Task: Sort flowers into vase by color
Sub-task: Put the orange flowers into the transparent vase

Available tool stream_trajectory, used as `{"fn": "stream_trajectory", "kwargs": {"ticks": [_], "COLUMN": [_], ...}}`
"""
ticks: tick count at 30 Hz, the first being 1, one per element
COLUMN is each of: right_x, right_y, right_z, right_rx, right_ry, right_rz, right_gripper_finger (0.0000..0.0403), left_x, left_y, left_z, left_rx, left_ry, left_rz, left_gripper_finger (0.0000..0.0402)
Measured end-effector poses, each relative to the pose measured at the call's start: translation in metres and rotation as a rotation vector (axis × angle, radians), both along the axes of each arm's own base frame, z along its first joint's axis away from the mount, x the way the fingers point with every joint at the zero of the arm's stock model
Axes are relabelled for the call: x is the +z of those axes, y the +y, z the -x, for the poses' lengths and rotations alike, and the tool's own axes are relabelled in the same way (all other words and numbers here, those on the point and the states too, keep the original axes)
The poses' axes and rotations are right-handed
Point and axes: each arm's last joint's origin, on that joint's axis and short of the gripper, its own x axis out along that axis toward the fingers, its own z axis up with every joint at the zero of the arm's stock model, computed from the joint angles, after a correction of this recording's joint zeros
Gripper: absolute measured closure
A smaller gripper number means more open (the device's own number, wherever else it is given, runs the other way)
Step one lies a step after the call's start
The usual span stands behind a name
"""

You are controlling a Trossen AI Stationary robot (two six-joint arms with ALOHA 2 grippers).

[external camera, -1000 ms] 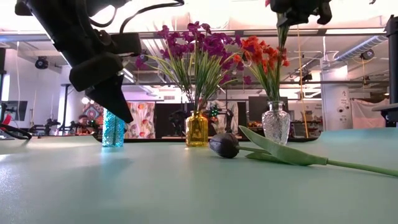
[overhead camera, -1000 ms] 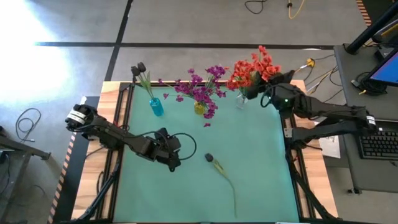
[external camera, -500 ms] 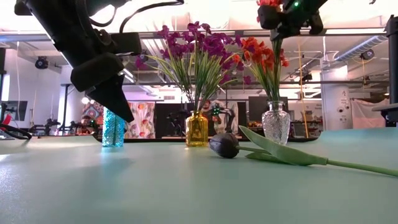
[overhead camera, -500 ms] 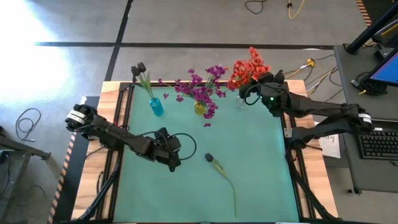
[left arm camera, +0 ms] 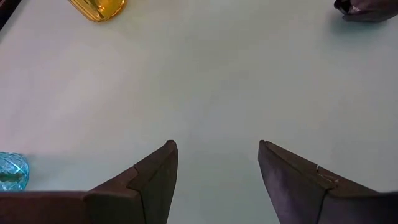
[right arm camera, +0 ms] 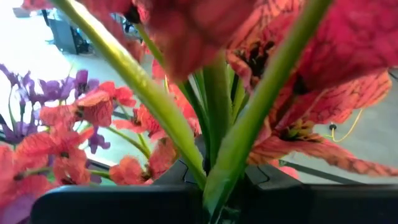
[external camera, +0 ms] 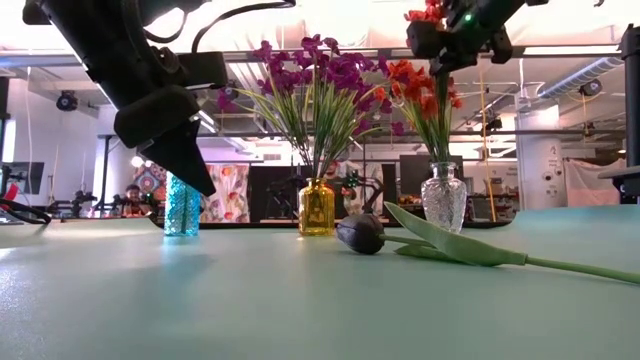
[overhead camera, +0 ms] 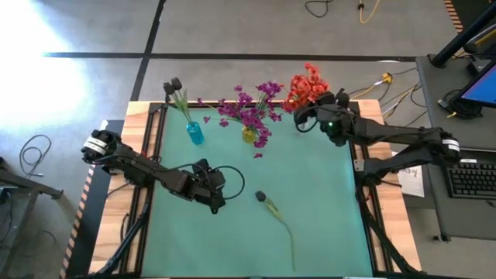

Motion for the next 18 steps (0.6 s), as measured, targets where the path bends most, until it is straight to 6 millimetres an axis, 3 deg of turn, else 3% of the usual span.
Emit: {"fn": "stream_trajectory", "kwargs": {"ticks": [18], "right_x": [-0.0074], "right_y": [-0.0006], "right_z": [-0.0024], "right_rx": [-0.007], "right_ry": [0.032], "right_rz": [-0.025], "right_gripper_finger": [0.0374], "left_x": [-0.0002], "left_y": [0.0002], "left_z": [0.0005], "left_rx": [0.000], "left_ry": [0.006], "left_rz": [-0.002], "left_gripper_finger": [0.0193]}}
